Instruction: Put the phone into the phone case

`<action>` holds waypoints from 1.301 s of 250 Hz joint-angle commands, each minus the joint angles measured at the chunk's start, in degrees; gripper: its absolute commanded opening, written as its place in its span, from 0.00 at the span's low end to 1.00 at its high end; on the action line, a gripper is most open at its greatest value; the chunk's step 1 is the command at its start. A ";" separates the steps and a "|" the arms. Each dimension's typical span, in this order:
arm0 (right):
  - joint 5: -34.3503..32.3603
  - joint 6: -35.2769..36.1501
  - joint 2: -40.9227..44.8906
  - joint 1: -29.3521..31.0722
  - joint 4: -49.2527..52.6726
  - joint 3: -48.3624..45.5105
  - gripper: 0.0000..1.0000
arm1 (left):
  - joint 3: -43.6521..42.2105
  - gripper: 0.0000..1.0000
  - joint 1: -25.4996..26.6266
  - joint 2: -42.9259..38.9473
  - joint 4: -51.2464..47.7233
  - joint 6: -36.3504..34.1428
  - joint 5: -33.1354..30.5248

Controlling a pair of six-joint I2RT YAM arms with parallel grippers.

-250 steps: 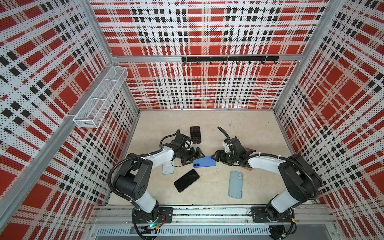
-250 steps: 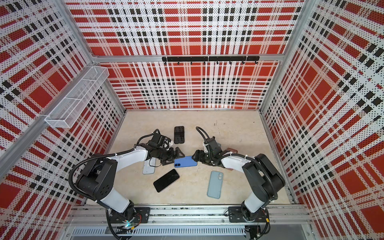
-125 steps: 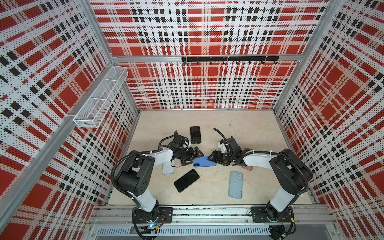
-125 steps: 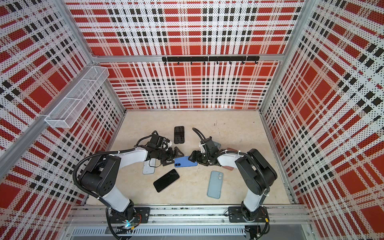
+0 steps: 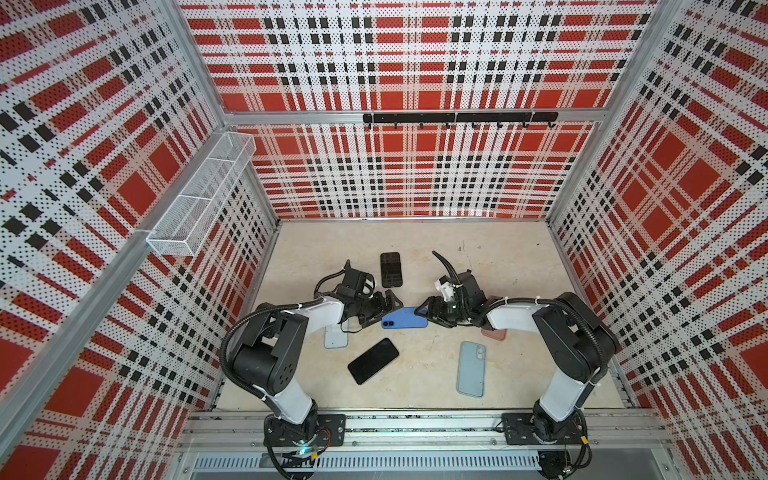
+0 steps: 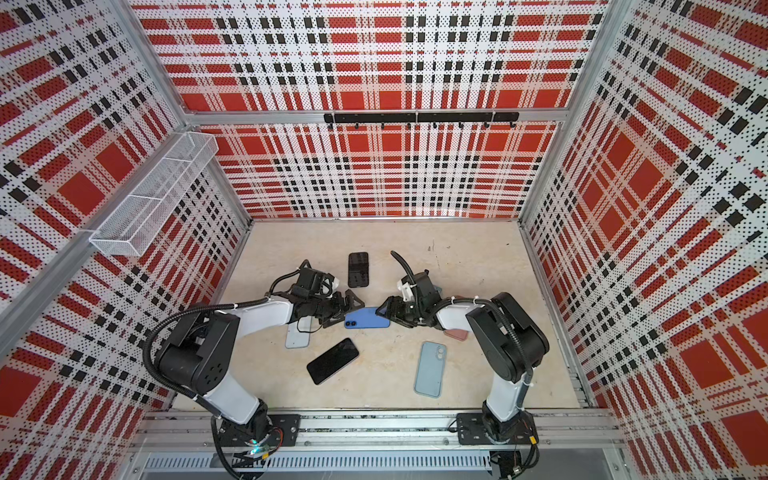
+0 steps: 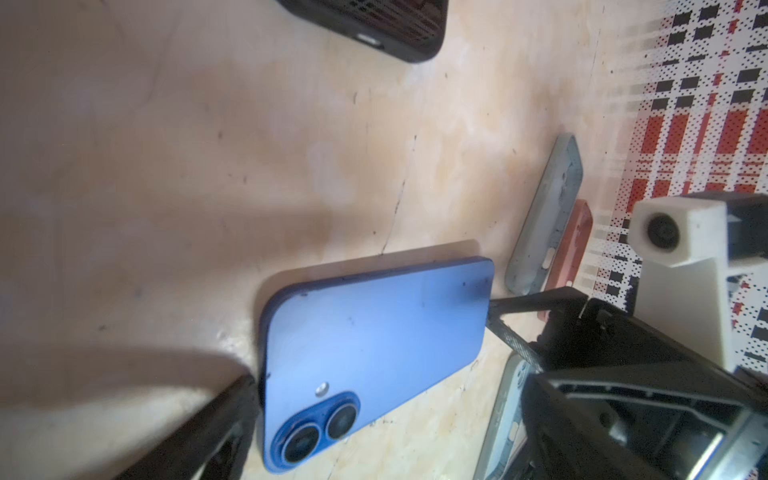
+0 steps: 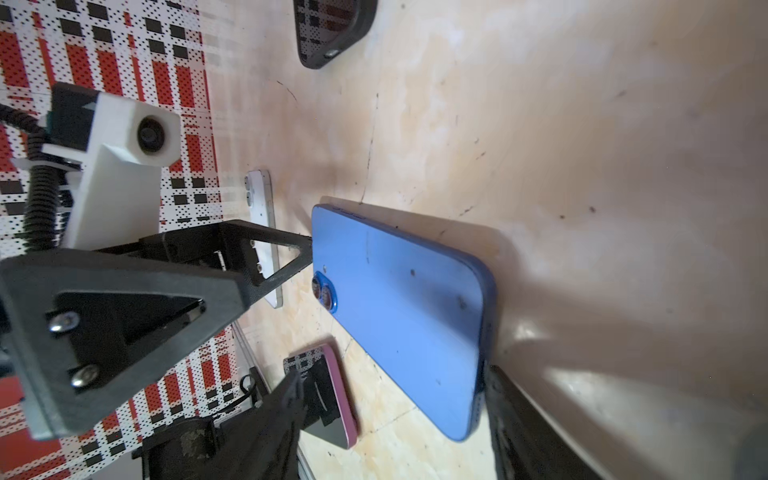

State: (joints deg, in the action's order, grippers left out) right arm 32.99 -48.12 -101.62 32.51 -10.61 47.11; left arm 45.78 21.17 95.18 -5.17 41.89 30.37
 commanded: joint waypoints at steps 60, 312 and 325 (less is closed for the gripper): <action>13.28 -2.06 3.17 3.08 -19.30 0.61 0.57 | -1.75 1.00 2.43 3.53 2.53 1.84 6.02; 2.41 -6.39 -0.36 0.54 -20.19 -4.11 0.47 | -4.04 0.99 1.41 1.72 3.85 2.40 6.22; 2.03 -6.87 -0.34 0.28 -21.36 -4.87 0.48 | -3.70 1.00 1.58 1.76 3.83 2.50 6.20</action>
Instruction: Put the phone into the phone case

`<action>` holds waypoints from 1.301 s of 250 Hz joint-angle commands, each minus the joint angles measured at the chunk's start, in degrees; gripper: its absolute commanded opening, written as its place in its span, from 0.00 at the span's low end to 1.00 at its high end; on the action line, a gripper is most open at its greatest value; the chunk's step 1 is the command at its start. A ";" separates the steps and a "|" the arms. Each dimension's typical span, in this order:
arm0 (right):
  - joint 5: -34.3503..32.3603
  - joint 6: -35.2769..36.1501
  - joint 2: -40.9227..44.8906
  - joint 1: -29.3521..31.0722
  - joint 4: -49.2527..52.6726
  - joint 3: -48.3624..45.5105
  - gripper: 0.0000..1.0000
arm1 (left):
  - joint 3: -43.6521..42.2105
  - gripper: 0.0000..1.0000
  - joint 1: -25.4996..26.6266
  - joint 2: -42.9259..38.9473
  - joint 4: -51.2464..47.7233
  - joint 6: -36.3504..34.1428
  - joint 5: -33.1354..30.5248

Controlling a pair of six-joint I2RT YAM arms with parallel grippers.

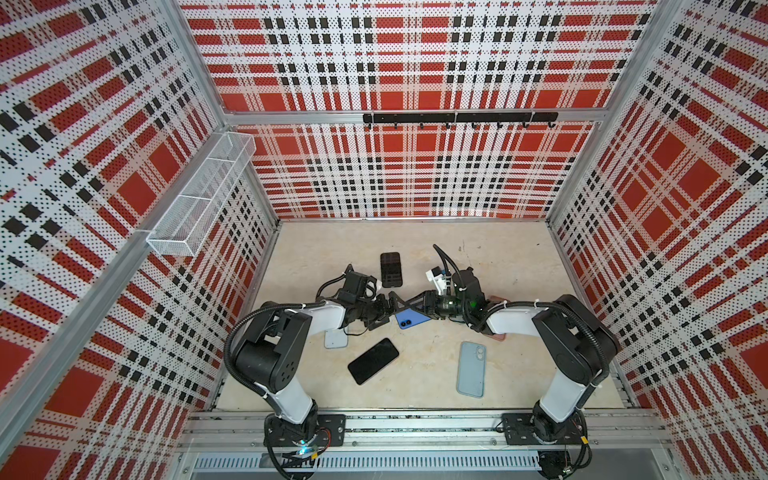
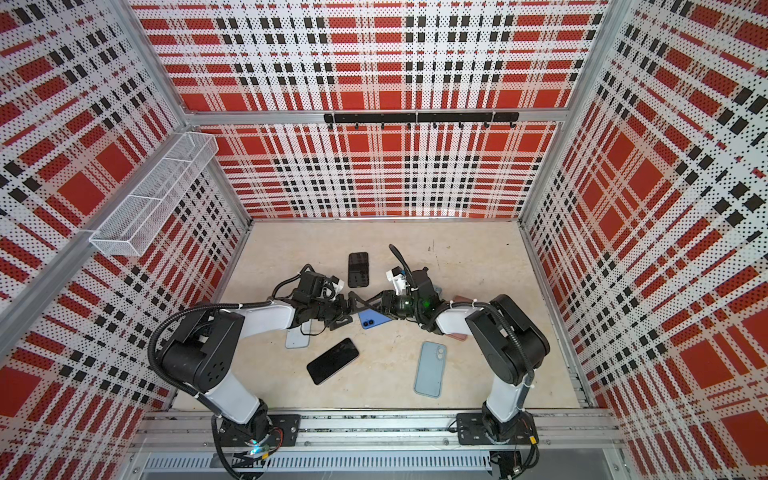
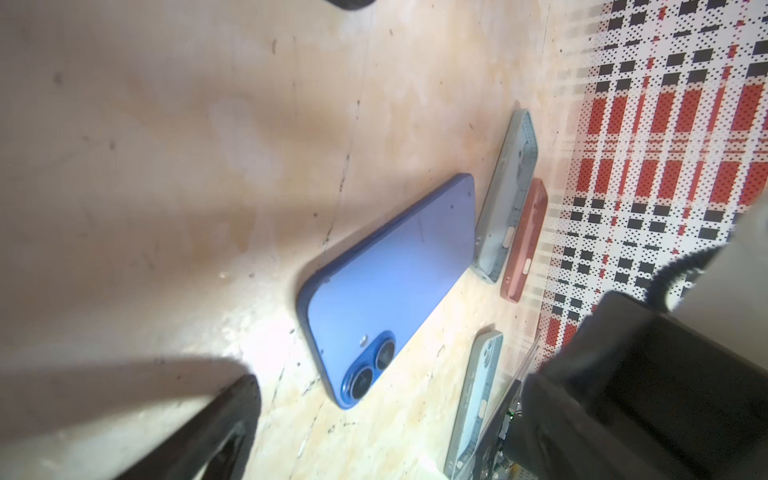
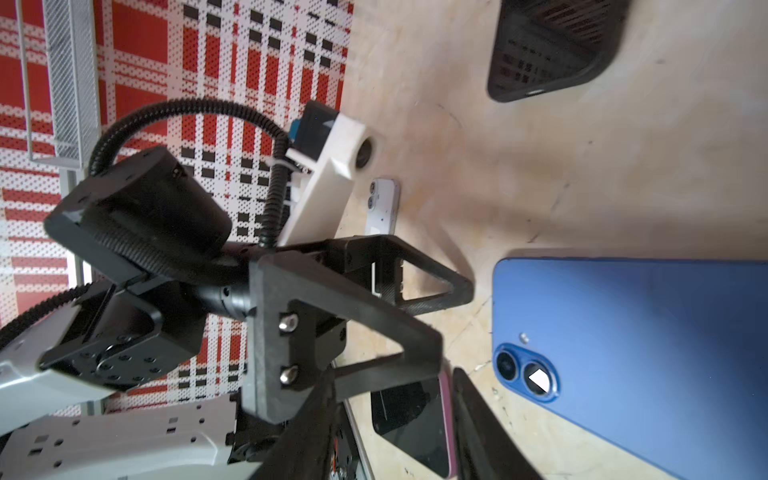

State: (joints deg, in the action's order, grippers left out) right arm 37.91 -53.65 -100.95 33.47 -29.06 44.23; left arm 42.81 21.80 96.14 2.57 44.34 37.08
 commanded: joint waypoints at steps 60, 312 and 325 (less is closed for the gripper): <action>-8.68 12.93 5.16 -3.98 18.70 2.81 0.65 | -0.03 1.00 1.61 0.06 -3.86 1.40 -2.17; -7.22 28.46 -9.28 -5.28 40.29 16.18 0.74 | -4.95 0.94 4.35 4.54 14.66 12.32 -3.42; -6.44 27.06 -9.33 -5.09 39.49 15.50 0.74 | -5.49 0.92 4.29 5.16 17.81 13.50 -3.09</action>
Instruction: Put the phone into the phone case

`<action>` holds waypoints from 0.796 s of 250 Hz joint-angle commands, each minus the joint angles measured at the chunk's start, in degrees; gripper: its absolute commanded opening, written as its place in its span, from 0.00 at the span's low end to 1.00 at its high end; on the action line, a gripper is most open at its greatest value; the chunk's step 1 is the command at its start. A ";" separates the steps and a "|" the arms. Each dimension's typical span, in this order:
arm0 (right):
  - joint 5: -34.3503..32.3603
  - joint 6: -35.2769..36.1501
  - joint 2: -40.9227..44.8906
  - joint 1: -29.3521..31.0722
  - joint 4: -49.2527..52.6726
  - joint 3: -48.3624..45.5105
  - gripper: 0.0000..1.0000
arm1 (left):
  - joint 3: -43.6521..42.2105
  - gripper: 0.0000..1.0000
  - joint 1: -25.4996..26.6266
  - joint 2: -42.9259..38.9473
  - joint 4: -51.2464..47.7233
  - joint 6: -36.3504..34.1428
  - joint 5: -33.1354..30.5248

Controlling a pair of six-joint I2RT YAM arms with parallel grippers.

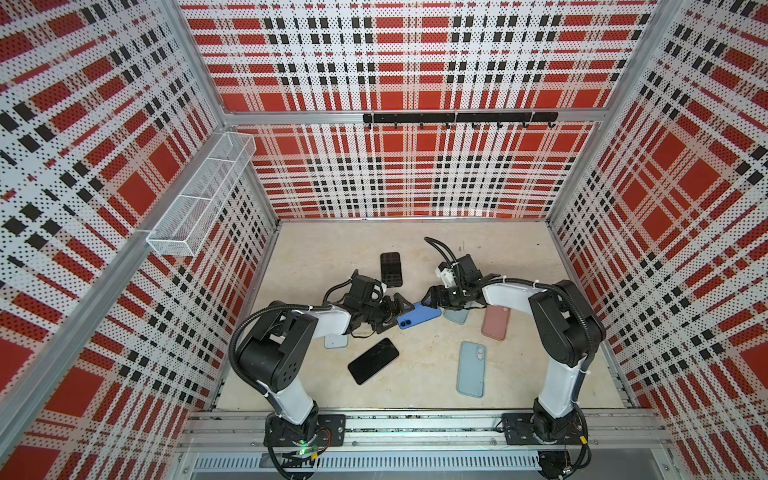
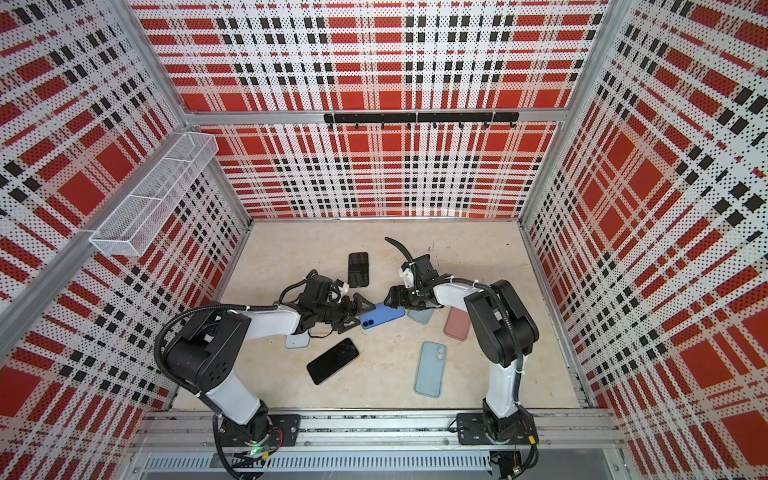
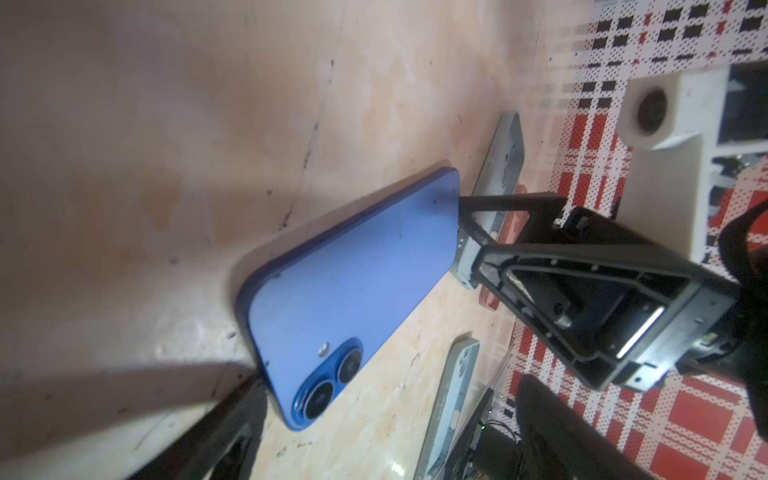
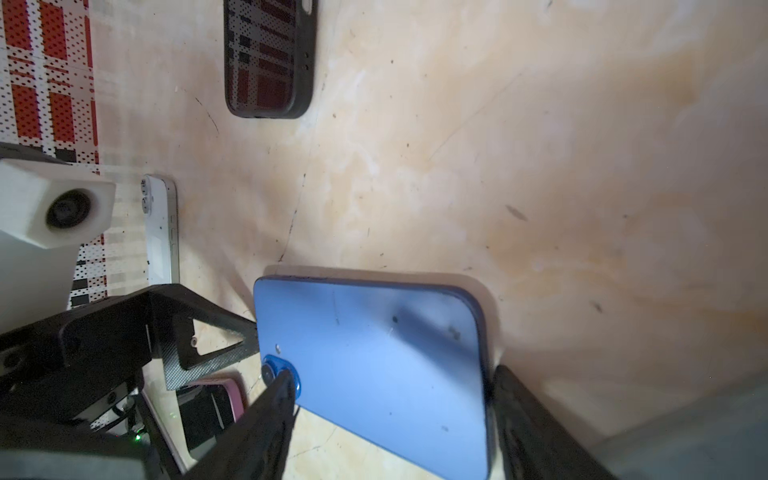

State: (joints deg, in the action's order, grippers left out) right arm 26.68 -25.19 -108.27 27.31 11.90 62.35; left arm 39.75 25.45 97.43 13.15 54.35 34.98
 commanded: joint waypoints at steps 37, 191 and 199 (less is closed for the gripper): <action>6.14 -2.41 -2.45 1.34 -3.05 -3.92 0.74 | -3.99 0.86 0.57 3.92 13.49 5.72 -0.60; 7.07 -3.86 -1.73 1.76 -5.23 -6.51 0.73 | -3.71 0.72 0.51 -5.77 17.99 6.17 -1.80; 6.91 -3.82 -1.72 1.73 -5.15 -6.49 0.73 | -3.77 0.72 0.48 -6.09 17.80 6.21 -1.96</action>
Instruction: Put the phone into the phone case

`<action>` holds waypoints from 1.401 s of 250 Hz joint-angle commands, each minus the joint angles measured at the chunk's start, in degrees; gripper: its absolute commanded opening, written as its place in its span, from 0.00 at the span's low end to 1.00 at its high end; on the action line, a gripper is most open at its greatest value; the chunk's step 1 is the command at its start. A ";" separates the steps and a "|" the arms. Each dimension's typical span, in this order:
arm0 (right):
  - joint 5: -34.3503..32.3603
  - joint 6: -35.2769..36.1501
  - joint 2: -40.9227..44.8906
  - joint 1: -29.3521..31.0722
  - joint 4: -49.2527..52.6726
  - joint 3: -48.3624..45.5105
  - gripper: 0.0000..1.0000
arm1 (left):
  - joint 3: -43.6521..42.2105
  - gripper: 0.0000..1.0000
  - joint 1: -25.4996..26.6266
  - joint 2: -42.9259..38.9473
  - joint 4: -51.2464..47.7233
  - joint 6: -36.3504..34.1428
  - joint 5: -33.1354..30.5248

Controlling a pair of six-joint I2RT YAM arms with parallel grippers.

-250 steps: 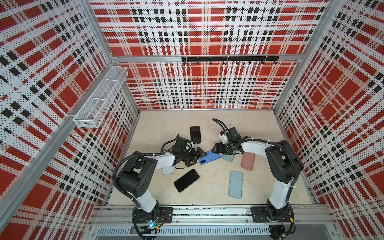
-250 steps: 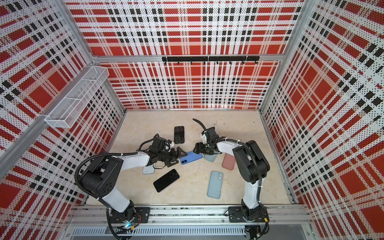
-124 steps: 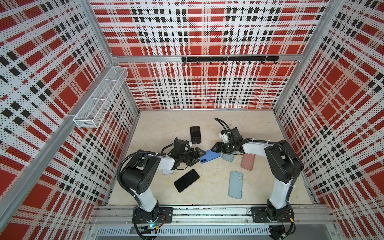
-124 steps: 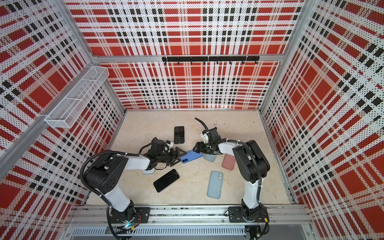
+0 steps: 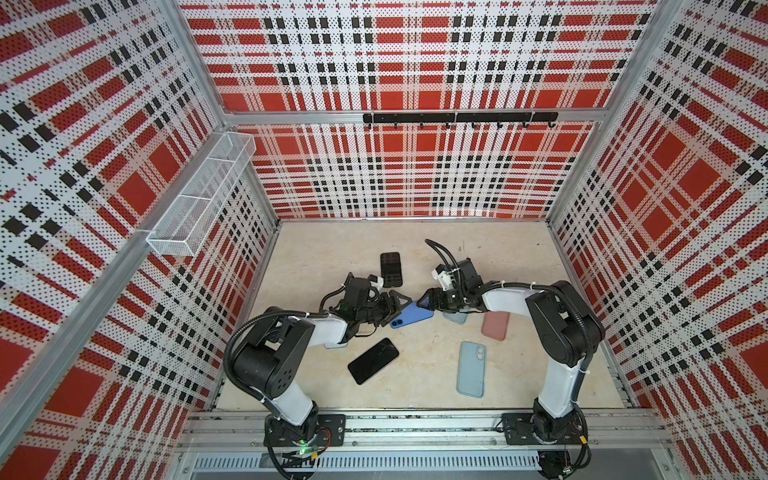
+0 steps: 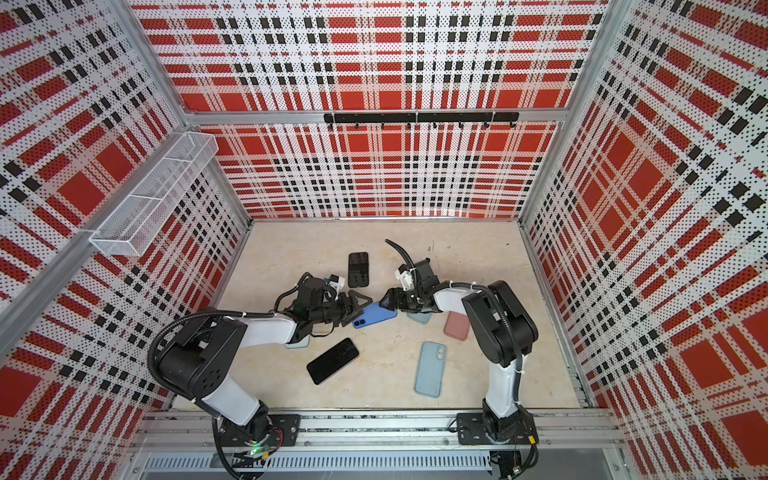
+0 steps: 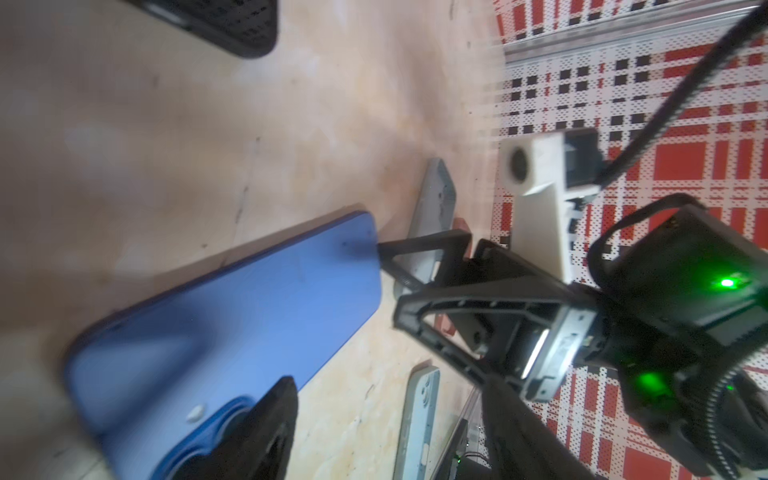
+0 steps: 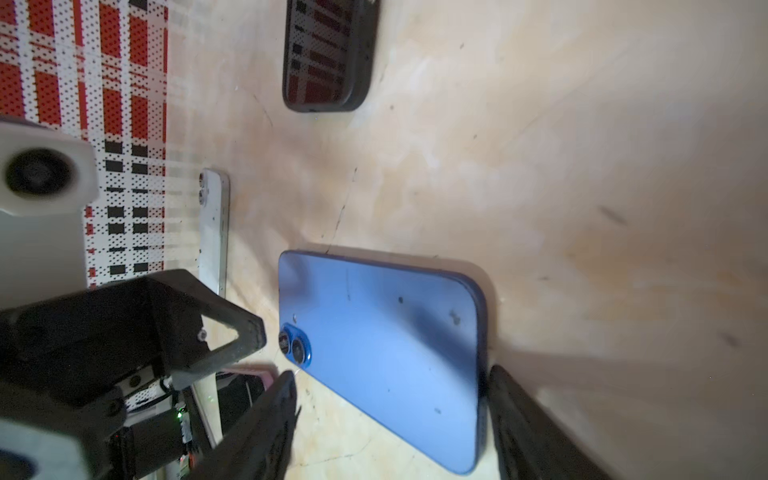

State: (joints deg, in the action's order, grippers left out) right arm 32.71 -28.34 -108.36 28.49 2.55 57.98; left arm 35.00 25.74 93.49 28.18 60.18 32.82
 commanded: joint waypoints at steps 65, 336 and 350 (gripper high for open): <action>0.95 -0.25 -1.20 0.59 4.95 -1.62 0.74 | 2.30 0.83 -1.09 -5.89 -20.31 -7.63 -7.34; 13.32 -12.15 2.24 0.78 -12.61 -1.55 0.71 | 0.04 0.87 -1.86 5.57 -12.26 -9.08 -4.70; 12.84 -12.89 2.94 0.78 -13.29 -1.49 0.70 | -0.41 0.87 -1.82 5.40 -11.73 -8.90 -4.61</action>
State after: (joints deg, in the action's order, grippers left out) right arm 41.08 -38.26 -108.86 27.42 -1.13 56.16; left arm 37.54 21.32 96.84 19.22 48.82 24.45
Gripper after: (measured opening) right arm 0.708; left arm 0.869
